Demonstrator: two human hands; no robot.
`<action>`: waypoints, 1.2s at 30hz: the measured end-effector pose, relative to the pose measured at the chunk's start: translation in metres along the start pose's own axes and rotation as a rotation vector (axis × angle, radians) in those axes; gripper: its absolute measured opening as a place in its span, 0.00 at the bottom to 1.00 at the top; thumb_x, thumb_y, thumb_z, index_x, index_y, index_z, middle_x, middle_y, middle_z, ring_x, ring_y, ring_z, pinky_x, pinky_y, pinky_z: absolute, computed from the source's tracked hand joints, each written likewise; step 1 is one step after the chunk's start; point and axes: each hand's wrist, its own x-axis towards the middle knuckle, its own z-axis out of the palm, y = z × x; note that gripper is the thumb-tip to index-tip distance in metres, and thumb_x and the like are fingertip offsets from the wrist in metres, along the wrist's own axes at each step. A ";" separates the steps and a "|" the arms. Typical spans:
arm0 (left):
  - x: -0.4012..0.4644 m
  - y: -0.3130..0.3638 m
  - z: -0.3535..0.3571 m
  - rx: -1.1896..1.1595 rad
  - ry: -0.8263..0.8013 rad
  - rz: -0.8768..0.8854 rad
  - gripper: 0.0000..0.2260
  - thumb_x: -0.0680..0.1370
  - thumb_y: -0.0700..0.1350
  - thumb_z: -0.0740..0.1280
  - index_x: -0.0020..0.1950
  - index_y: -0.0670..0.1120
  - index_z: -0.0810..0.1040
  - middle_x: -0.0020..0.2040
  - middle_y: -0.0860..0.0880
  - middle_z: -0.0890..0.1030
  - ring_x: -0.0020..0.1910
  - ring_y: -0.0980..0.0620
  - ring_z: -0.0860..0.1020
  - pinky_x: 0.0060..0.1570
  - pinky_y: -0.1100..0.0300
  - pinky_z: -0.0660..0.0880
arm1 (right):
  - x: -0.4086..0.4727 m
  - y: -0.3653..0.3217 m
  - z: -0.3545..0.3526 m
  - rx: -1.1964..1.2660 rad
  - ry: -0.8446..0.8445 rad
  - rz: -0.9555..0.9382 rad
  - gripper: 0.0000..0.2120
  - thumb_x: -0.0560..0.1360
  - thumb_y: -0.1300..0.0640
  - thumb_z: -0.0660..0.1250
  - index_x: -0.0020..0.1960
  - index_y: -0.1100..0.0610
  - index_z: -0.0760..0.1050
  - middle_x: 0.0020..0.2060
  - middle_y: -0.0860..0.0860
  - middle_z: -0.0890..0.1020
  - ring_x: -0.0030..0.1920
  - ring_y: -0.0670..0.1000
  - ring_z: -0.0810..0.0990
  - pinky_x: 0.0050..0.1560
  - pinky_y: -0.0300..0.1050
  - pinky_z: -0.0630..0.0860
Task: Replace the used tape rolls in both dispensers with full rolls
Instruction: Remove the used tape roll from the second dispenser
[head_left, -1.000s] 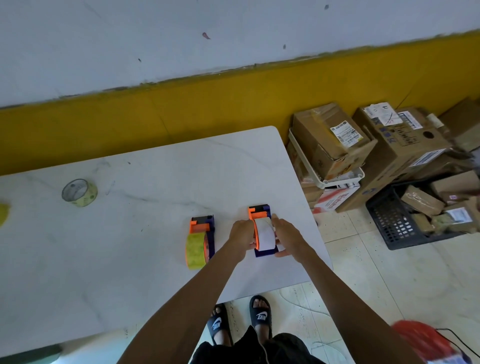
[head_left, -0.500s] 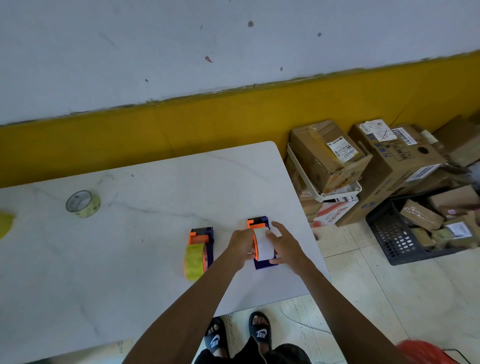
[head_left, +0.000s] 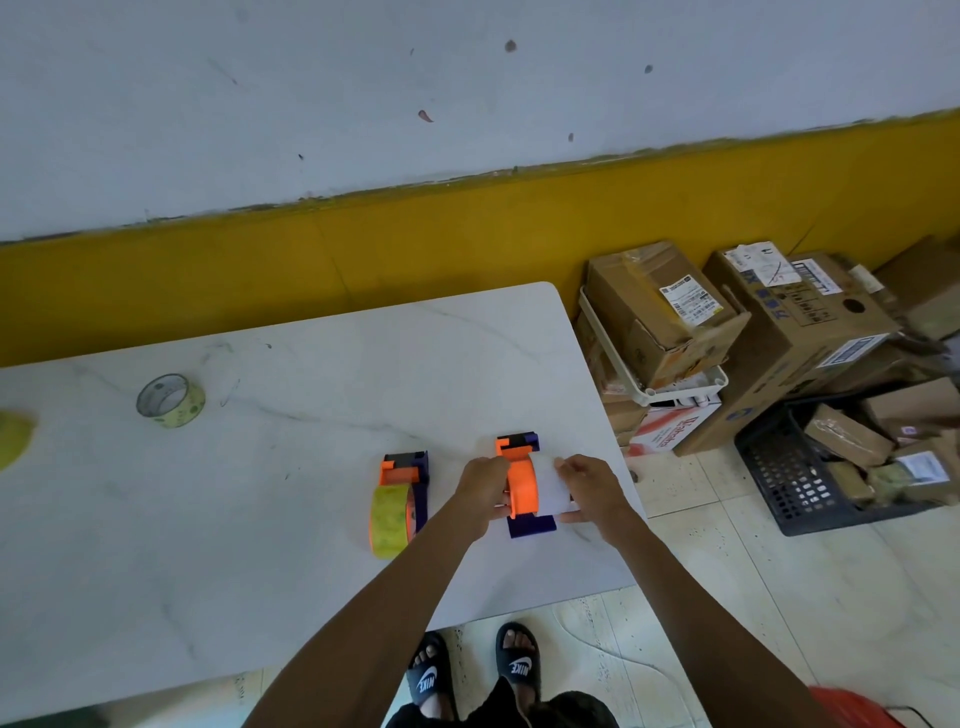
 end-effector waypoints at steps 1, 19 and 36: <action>0.001 -0.001 0.000 0.008 0.000 0.003 0.14 0.78 0.41 0.59 0.62 0.40 0.76 0.55 0.40 0.81 0.47 0.43 0.79 0.42 0.54 0.79 | 0.000 0.000 -0.005 0.047 0.014 0.025 0.13 0.78 0.52 0.63 0.56 0.61 0.74 0.55 0.59 0.78 0.57 0.61 0.78 0.54 0.62 0.81; 0.014 -0.033 0.002 -0.026 0.039 -0.055 0.08 0.79 0.38 0.59 0.54 0.40 0.76 0.51 0.40 0.80 0.41 0.47 0.78 0.38 0.58 0.76 | -0.003 -0.016 -0.024 0.180 0.155 -0.053 0.08 0.77 0.56 0.65 0.42 0.59 0.77 0.37 0.55 0.78 0.43 0.56 0.80 0.49 0.61 0.83; -0.023 0.045 -0.036 -0.047 0.112 0.352 0.07 0.78 0.42 0.64 0.41 0.45 0.79 0.44 0.44 0.82 0.45 0.48 0.79 0.48 0.56 0.75 | -0.025 -0.084 0.012 0.263 -0.007 -0.266 0.12 0.77 0.52 0.66 0.39 0.58 0.77 0.41 0.56 0.80 0.48 0.60 0.81 0.47 0.61 0.83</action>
